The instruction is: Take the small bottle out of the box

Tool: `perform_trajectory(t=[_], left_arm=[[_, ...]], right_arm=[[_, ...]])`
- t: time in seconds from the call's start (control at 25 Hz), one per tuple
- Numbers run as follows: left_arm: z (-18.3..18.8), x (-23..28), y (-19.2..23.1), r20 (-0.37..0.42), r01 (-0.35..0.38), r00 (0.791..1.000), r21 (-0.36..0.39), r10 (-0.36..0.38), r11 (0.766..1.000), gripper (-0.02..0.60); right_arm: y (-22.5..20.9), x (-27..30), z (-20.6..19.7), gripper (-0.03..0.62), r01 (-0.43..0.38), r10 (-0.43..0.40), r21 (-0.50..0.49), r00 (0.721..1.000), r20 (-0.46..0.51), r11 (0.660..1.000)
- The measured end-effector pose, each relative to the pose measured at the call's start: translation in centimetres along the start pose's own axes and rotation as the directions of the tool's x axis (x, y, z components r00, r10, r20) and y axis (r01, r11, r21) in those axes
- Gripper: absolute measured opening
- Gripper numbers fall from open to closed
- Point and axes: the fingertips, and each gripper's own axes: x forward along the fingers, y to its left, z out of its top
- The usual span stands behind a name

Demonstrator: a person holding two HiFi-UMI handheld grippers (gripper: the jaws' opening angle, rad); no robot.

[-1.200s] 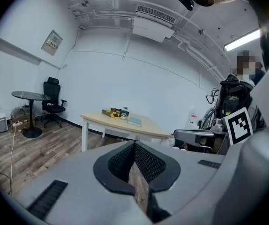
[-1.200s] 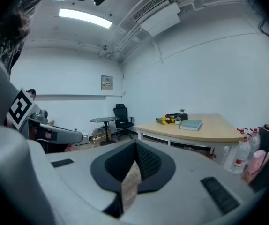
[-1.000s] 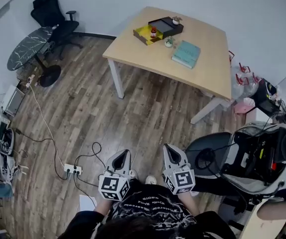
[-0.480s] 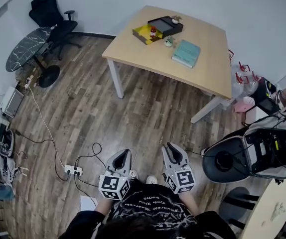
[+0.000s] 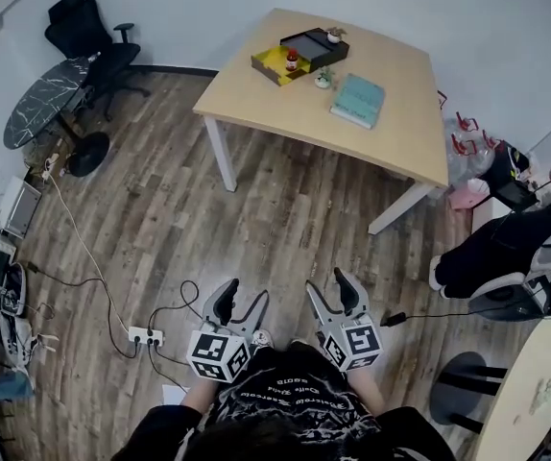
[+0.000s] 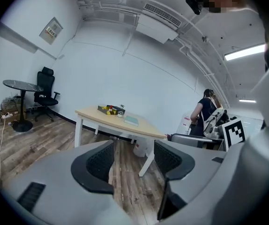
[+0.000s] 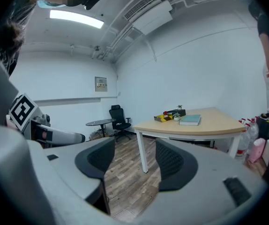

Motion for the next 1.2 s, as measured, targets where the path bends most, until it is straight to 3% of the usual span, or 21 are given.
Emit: perform_trajectory(t=[0.36,0.56,1.2], left_arm=[[0.1,0.8,3.2,-0.031,0.0,1.0,0.012,0.0,1.0,0.273],[0.0,3.1,4.5,-0.039,-0.023,0.999,-0.011,0.023,1.0,0.273],[7.0,20.3,6.2,0.001,-0.136,0.991,-0.011,0.136,0.991,0.273]], right_arm=[[-0.1,1.9,-1.4,0.284,0.045,-0.044,0.05,0.999,-0.019,0.998],[-1.5,5.3,-0.8,0.284,0.013,-0.012,0.036,1.0,-0.015,0.999],[-13.9,20.4,4.8,0.284,-0.155,0.154,-0.011,0.987,-0.045,0.988]])
